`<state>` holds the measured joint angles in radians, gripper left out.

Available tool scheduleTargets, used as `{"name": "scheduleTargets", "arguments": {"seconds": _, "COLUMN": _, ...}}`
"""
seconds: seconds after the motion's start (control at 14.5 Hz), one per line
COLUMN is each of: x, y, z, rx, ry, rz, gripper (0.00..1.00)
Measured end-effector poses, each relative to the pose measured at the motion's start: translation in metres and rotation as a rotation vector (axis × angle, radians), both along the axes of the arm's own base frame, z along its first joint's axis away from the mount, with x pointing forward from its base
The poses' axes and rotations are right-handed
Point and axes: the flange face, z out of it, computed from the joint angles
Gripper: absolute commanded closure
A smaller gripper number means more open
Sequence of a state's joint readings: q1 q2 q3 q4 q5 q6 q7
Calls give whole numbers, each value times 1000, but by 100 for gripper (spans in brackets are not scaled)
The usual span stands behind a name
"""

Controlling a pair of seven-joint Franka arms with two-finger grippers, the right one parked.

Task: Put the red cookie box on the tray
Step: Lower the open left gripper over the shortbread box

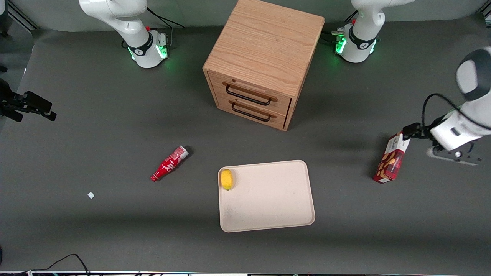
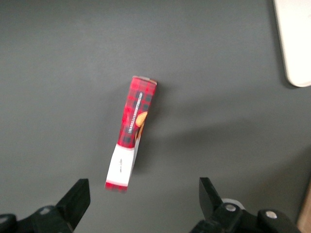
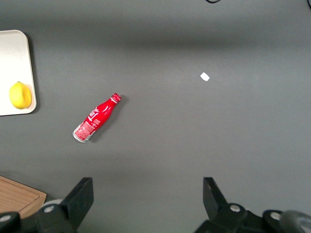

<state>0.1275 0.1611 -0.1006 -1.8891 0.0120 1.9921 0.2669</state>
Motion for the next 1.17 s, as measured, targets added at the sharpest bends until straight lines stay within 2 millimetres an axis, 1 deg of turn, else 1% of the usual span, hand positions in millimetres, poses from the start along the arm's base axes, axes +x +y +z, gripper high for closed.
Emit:
{"name": "scheduleTargets", "arguments": {"seconds": 0.07, "x": -2, "y": -1, "z": -22, "rx": -2, "ry": -10, "rz": -23, "gripper": 0}}
{"name": "scheduleTargets", "arguments": {"seconds": 0.21, "x": -5, "y": -1, "z": -56, "rx": -1, "ry": -39, "rz": -84, "gripper": 0}}
{"name": "scheduleTargets", "arguments": {"seconds": 0.28, "x": -6, "y": 2, "z": -79, "rx": 5, "ry": -59, "rz": -122, "gripper": 0}}
{"name": "scheduleTargets", "arguments": {"seconds": 0.41, "x": -9, "y": 7, "z": -105, "rx": 19, "ry": -78, "rz": -160, "gripper": 0}}
{"name": "scheduleTargets", "arguments": {"seconds": 0.62, "x": -16, "y": 9, "z": -142, "rx": 39, "ry": -110, "rz": -192, "gripper": 0}}
{"name": "scheduleTargets", "arguments": {"seconds": 0.83, "x": -23, "y": 11, "z": -167, "rx": 40, "ry": -116, "rz": -202, "gripper": 0}}
{"name": "scheduleTargets", "arguments": {"seconds": 1.03, "x": -24, "y": 18, "z": -177, "rx": 48, "ry": -120, "rz": -203, "gripper": 0}}
{"name": "scheduleTargets", "arguments": {"seconds": 1.1, "x": -24, "y": 19, "z": -180, "rx": 49, "ry": -123, "rz": -201, "gripper": 5}}
{"name": "scheduleTargets", "arguments": {"seconds": 1.17, "x": -23, "y": 21, "z": -182, "rx": 50, "ry": -128, "rz": -199, "gripper": 14}}
